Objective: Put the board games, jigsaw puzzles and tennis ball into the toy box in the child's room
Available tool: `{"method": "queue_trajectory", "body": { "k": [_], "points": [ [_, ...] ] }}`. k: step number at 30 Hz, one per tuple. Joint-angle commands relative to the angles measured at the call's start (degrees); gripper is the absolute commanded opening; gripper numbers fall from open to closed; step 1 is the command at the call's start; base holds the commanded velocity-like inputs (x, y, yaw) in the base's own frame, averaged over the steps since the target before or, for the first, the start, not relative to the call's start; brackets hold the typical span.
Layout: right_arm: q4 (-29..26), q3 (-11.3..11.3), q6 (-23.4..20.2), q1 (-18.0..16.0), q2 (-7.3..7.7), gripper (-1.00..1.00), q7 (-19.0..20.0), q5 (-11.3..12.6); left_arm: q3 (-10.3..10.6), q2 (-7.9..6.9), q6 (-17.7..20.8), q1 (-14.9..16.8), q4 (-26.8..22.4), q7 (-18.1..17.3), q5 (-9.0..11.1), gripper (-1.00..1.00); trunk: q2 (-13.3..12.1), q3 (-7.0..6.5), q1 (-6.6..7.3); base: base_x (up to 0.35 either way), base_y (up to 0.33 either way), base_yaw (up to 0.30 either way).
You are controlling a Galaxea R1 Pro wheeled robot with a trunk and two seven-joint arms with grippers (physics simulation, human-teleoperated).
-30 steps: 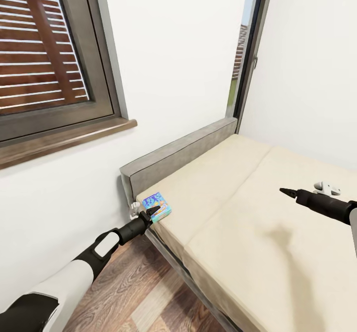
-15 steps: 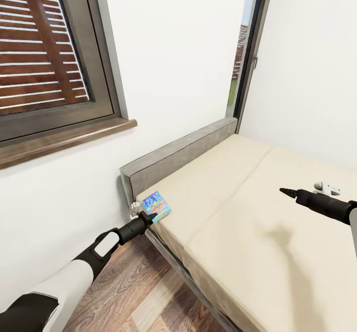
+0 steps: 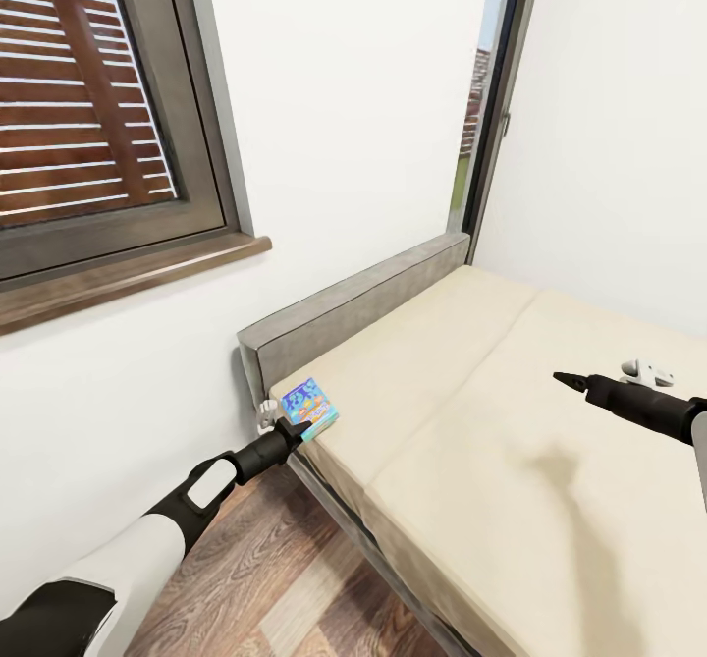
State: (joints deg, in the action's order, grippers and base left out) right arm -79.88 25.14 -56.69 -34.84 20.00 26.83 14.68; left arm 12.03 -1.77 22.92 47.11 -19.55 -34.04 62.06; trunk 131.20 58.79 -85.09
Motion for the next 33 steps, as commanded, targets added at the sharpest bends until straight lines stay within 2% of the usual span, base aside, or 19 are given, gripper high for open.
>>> {"method": "queue_trajectory", "body": {
  "k": [1,23,33],
  "points": [
    [0.0,0.1,-0.3,-0.1,0.0,1.0,0.4,-0.3,0.0,0.29,-0.1,0.1,-0.1,-0.2,1.3,-1.0,0.0,0.04,0.0,0.0,0.0,0.0],
    [-0.1,0.0,-0.3,0.2,-0.02,1.0,0.4,-0.3,0.0,0.29,-0.1,0.0,-0.6,-0.5,1.4,-1.0,0.0,0.04,0.0,0.0,0.0,0.0],
    [-0.1,0.0,-0.3,0.2,-0.04,1.0,0.4,-0.3,0.0,0.21,-0.1,-0.2,-1.1,-4.3,1.4,-1.0,0.0,0.04,0.0,0.0,0.0,0.0]
  ]
}}
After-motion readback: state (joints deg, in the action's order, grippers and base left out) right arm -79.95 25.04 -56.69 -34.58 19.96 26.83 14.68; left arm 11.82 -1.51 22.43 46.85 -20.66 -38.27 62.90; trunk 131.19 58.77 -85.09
